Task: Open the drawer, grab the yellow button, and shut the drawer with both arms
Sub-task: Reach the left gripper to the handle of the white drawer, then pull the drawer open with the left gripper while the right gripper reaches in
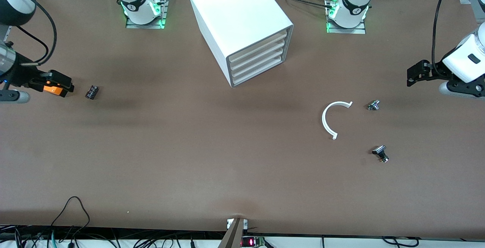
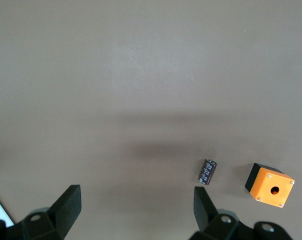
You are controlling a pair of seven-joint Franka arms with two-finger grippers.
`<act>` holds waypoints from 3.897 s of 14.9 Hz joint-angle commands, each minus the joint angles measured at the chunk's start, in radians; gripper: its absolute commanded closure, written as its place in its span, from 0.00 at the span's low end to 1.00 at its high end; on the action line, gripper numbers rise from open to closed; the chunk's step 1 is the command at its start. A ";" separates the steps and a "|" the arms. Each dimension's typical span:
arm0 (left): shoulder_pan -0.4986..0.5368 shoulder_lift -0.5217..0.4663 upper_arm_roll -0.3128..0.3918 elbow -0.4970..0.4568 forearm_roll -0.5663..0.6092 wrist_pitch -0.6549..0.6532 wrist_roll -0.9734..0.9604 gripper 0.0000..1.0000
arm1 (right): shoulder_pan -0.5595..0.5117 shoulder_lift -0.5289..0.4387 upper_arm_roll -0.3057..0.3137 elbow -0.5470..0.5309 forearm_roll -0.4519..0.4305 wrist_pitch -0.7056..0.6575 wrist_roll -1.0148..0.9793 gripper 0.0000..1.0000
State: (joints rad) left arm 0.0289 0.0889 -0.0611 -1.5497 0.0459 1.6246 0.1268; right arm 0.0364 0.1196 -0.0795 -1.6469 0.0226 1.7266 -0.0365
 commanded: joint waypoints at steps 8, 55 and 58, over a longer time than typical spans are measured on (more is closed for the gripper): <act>-0.014 0.099 -0.025 0.017 -0.032 -0.106 0.007 0.00 | 0.039 0.046 0.029 -0.005 -0.007 0.007 -0.042 0.00; 0.002 0.232 -0.246 -0.636 -1.141 0.243 0.381 1.00 | 0.330 0.135 0.046 0.177 0.091 0.005 -0.775 0.00; 0.003 0.233 -0.180 -0.563 -1.071 0.334 0.379 1.00 | 0.370 0.169 0.119 0.216 0.086 0.016 -0.792 0.00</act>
State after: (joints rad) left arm 0.0467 0.3050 -0.2791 -2.1473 -1.0971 1.8203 0.5400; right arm 0.3836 0.2473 -0.0055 -1.4908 0.0986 1.7498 -0.7988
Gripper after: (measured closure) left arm 0.846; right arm 0.000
